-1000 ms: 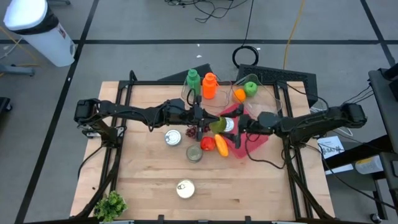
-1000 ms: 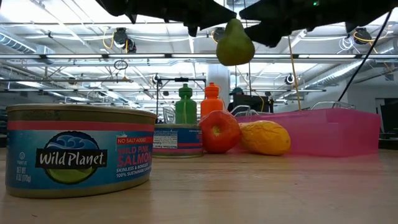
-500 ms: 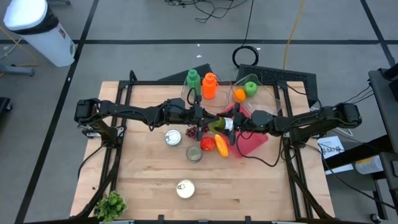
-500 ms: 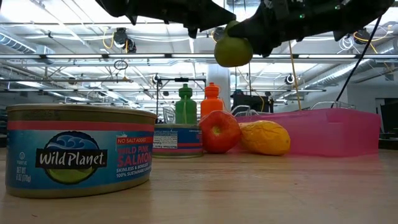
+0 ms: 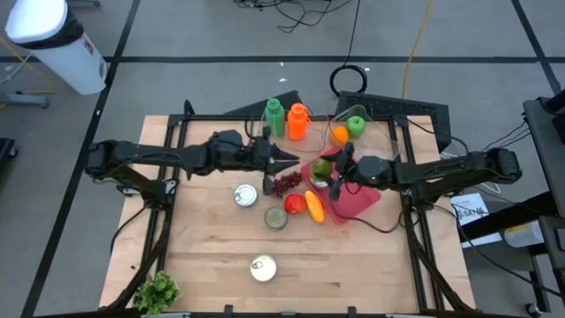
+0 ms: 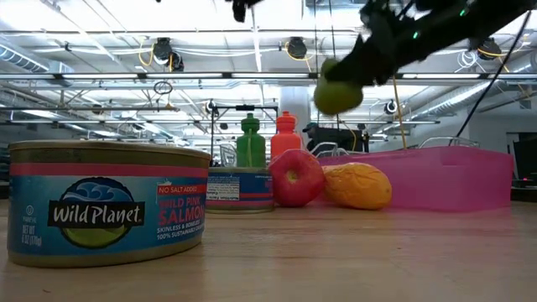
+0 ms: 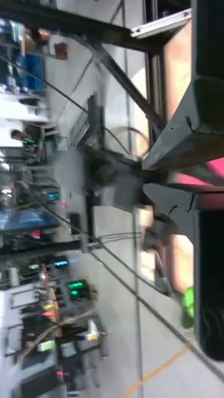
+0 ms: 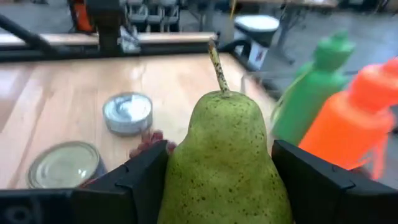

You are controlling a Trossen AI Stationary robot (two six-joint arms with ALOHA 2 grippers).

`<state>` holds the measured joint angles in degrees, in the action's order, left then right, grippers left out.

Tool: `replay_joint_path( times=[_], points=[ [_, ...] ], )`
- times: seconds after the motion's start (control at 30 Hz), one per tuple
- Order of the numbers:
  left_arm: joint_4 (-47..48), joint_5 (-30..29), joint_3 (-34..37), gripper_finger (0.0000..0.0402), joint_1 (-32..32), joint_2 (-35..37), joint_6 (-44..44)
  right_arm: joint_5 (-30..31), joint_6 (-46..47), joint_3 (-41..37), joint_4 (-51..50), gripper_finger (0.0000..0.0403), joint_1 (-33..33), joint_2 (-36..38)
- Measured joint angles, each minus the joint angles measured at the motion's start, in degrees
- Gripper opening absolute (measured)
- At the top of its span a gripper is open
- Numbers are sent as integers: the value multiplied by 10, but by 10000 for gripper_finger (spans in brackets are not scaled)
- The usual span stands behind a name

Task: Pick & Place Food Item
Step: Put the green pear into the right transparent bin

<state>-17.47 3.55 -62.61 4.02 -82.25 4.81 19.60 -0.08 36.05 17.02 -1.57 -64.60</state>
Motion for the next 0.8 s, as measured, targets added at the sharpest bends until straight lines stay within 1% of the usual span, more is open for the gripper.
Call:
replay_joint_path(
  times=[0.07, 0.2, 0.3, 0.4, 0.5, 0.57, 0.67, 0.8],
  points=[
    [37, 0, 3, 60, 1, 7, 0, 36, -4, 0, -17, 250, -7, 25],
    [49, 1, 3, 56, 0, 8, 10, 115, -8, -36, -27, 250, -43, 67],
    [47, -3, 3, 56, 6, 0, 11, 173, -2, -75, -11, 250, -89, 99],
    [50, -4, 3, 55, 12, -2, 8, 233, 11, -123, -1, 250, -145, 112],
    [47, -4, 2, 55, 18, -3, 6, 239, 36, -160, 35, 250, -206, 116],
    [48, -4, 2, 56, 19, -8, 7, 238, 48, -179, 46, 250, -241, 106],
    [43, -5, 2, 56, 21, -11, 7, 232, 59, -195, 50, 250, -276, 94],
    [39, -6, 2, 56, 23, -11, 8, 200, 65, -200, 54, 250, -309, 79]
  ],
)
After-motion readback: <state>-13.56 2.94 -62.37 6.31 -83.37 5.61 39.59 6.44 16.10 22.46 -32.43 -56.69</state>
